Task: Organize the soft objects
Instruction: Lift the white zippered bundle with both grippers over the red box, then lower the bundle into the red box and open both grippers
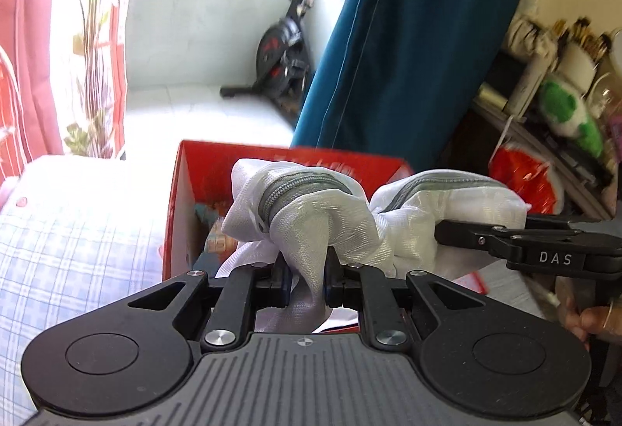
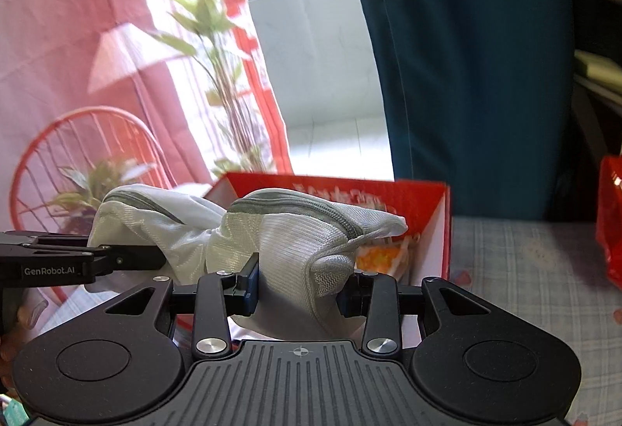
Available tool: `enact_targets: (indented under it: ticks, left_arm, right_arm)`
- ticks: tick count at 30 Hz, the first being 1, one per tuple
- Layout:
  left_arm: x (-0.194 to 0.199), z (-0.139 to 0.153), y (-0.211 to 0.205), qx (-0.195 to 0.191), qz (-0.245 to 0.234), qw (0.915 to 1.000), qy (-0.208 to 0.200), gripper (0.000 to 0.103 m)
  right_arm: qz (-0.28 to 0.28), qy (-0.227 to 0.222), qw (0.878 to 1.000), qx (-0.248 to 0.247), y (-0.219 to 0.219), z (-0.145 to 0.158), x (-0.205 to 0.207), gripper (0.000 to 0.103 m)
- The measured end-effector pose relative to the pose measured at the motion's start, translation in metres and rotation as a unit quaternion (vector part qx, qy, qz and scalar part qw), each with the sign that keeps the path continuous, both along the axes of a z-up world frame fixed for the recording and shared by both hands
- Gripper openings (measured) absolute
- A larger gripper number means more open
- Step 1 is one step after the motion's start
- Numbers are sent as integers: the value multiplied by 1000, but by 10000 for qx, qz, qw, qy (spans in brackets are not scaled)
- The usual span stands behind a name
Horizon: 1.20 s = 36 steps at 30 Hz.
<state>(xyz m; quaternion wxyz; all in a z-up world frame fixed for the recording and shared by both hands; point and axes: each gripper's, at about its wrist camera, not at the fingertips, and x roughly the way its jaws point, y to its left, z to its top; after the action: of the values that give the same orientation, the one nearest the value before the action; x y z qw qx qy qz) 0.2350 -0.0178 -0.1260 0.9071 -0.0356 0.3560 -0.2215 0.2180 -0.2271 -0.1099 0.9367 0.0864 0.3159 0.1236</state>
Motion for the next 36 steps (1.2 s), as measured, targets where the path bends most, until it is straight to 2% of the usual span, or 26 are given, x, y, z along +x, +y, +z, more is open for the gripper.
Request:
enact_targets:
  ticks: [3, 5, 7, 9, 12, 17, 18, 21, 23, 25, 29, 34, 36]
  left_arm:
    - [12, -13, -6, 252, -57, 9995, 180, 18]
    - [17, -21, -2, 442, -43, 9987, 261, 27]
    - [20, -23, 3, 567, 17, 9982, 196, 47]
    - [21, -22, 10, 625, 111, 9979, 89, 51]
    - [21, -17, 16, 578, 170, 9982, -26, 50]
    - [18, -1, 11, 642, 275, 9965, -454, 50]
    - [18, 2, 11, 634, 328, 9960, -539, 48]
    - [17, 9, 10, 609, 441, 9943, -753, 24]
    - [17, 11, 7, 608, 446, 9935, -852, 22]
    - [22, 7, 2, 611, 305, 9951, -715, 22]
    - [38, -19, -7, 596, 136, 9981, -110, 20]
    - [60, -44, -14, 848, 6, 9951, 513, 18]
    - [65, -50, -19, 1057, -73, 9923, 647, 17]
  right_arm:
    - [-43, 307, 9995, -23, 3, -19, 16, 34]
    - [-57, 530, 9986, -18, 3, -32, 25, 34]
    - [-27, 705, 9975, -71, 3, -45, 30, 34]
    - [104, 763, 9969, -140, 6, -52, 32, 34]
    - [165, 853, 9961, -137, 9, -56, 36, 34]
    - [301, 1035, 9935, -364, 20, -59, 48, 34]
    - [338, 1083, 9927, -421, 22, -60, 50, 34]
    - [396, 1231, 9902, -520, 25, -65, 53, 34]
    - [386, 1294, 9895, -524, 25, -66, 56, 34]
    - [375, 1343, 9891, -480, 22, -67, 57, 35]
    - [318, 1478, 9877, -390, 17, -69, 63, 35]
    - [277, 1597, 9860, -403, 16, -71, 70, 36]
    - [259, 1651, 9851, -410, 15, -71, 74, 37]
